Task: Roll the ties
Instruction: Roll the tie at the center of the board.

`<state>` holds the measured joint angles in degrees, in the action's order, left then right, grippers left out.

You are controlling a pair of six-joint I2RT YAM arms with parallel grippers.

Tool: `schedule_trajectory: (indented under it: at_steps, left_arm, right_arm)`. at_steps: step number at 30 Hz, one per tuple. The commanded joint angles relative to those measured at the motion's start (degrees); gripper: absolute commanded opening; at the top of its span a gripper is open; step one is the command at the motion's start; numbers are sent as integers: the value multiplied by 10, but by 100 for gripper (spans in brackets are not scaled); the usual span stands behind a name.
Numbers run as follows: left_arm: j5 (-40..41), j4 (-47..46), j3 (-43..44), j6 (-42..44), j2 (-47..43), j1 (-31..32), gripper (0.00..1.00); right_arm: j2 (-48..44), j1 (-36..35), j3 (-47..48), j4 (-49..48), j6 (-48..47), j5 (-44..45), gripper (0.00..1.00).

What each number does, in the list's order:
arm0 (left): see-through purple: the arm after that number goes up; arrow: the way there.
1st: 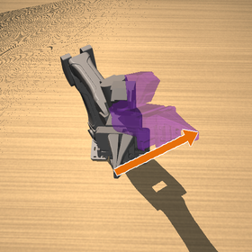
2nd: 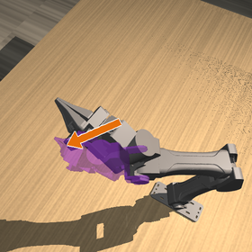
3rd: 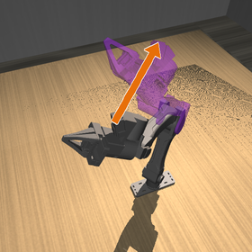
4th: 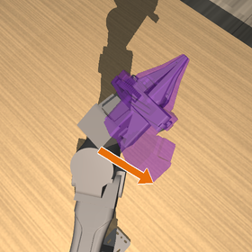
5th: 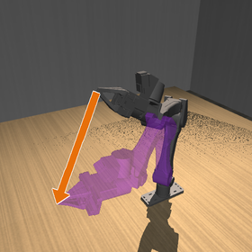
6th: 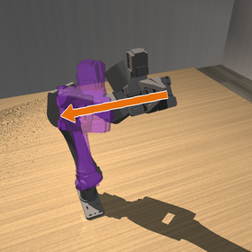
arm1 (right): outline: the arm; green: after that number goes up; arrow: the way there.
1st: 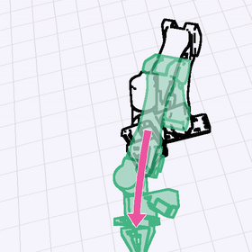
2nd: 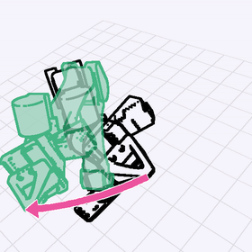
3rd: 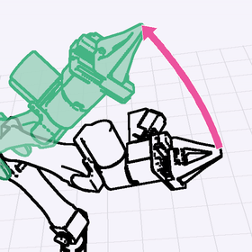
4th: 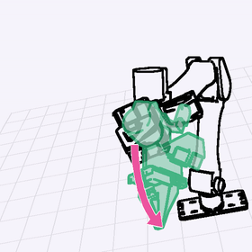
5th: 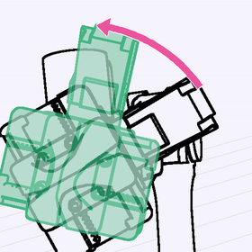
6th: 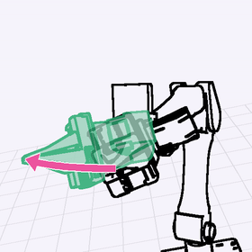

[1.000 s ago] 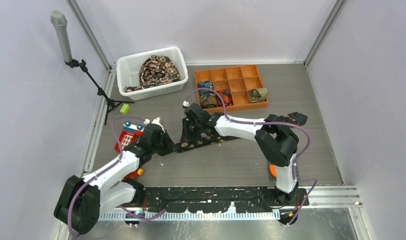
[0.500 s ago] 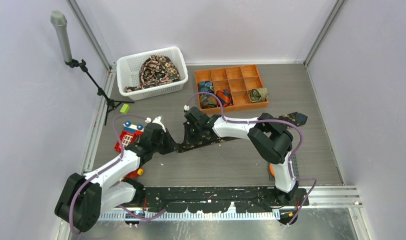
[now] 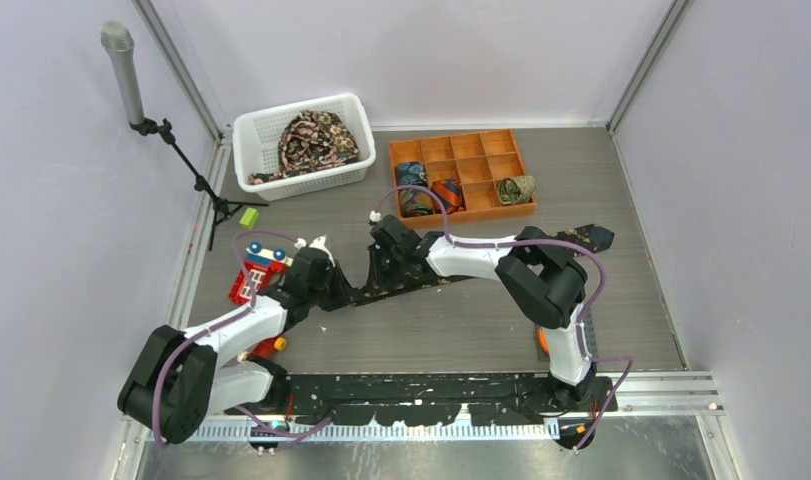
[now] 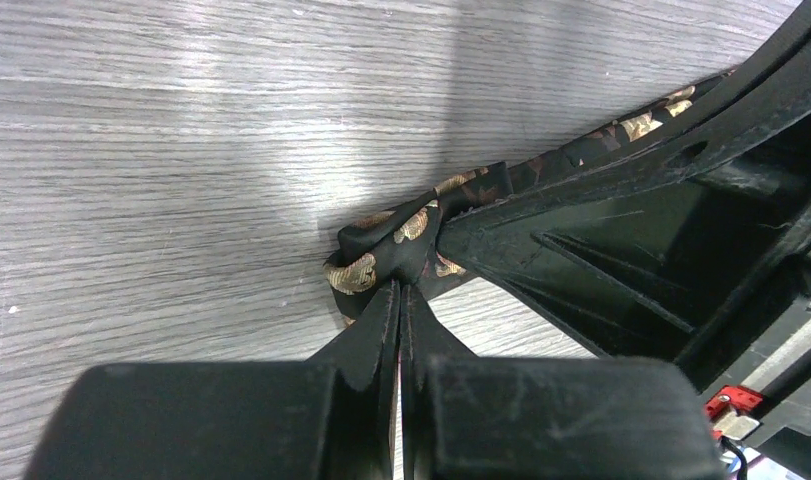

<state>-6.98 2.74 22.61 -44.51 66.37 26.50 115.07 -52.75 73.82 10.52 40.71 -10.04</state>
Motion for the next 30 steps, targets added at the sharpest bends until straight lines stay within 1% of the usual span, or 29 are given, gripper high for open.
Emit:
schedule_trajectory:
  at_steps: [1, 4, 8, 11, 14, 18, 20, 22, 24, 30]
  left_arm:
    - [26, -4, -24, 8, -1, -1, 0]
    - [26, 6, -22, 10, -7, -1, 0]
    - [31, 50, -2, 12, -38, -1, 1]
    - [40, 87, 12, 12, -73, -1, 13]
    - [45, 122, 18, 10, -110, -1, 28]
    - [51, 142, 6, -8, -165, -1, 47]
    - [51, 143, -5, -20, -187, -1, 54]
    - [47, 137, -21, -34, -205, -1, 56]
    - [46, 126, -37, -48, -218, -1, 56]
    - [47, 87, -72, -92, -228, -1, 52]
  right_arm:
    - [-8, -1, -26, 15, 0, 19, 0]
    - [-10, -1, -36, 5, 2, 18, 0]
    - [-15, -1, -46, -4, 6, 20, 0]
    - [-18, -1, -55, -13, 10, 20, 1]
    - [-20, -1, -65, -22, 13, 21, 0]
    - [-22, -1, -76, -33, 16, 20, 0]
    - [-24, -1, -78, -35, 17, 20, 0]
    - [-24, -2, -79, -36, 16, 21, 0]
    - [-24, -1, -78, -37, 16, 20, 0]
    - [-25, -1, -78, -37, 16, 19, 0]
